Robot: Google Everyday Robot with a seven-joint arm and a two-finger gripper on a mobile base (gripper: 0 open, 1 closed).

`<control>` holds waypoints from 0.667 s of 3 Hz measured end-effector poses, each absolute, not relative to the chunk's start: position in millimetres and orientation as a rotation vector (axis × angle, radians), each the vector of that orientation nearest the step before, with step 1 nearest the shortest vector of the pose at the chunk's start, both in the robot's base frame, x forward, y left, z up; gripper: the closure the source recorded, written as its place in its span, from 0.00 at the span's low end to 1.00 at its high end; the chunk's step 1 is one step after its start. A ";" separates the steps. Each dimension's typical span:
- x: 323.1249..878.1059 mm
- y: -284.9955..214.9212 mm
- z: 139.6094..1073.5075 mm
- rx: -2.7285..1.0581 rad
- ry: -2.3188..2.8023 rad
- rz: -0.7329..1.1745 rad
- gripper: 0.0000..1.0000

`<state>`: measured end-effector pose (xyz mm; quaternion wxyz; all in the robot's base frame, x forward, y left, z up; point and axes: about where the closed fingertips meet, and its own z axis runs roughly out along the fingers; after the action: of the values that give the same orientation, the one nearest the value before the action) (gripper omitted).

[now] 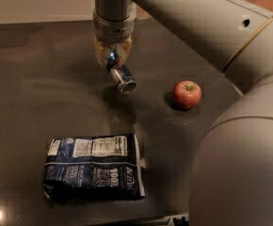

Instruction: Place redbull can upright

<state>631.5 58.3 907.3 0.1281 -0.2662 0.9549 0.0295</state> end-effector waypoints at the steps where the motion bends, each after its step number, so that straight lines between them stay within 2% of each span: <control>1: 636.5 68.5 926.1 -0.913 2.607 0.178 1.00; 2: 641.0 74.6 941.2 -0.999 2.420 0.290 1.00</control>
Offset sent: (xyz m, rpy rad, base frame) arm 0.0156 0.0197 0.0615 0.3510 -0.3882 0.3775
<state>641.0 74.6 941.2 0.2508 -0.3671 0.8894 0.1065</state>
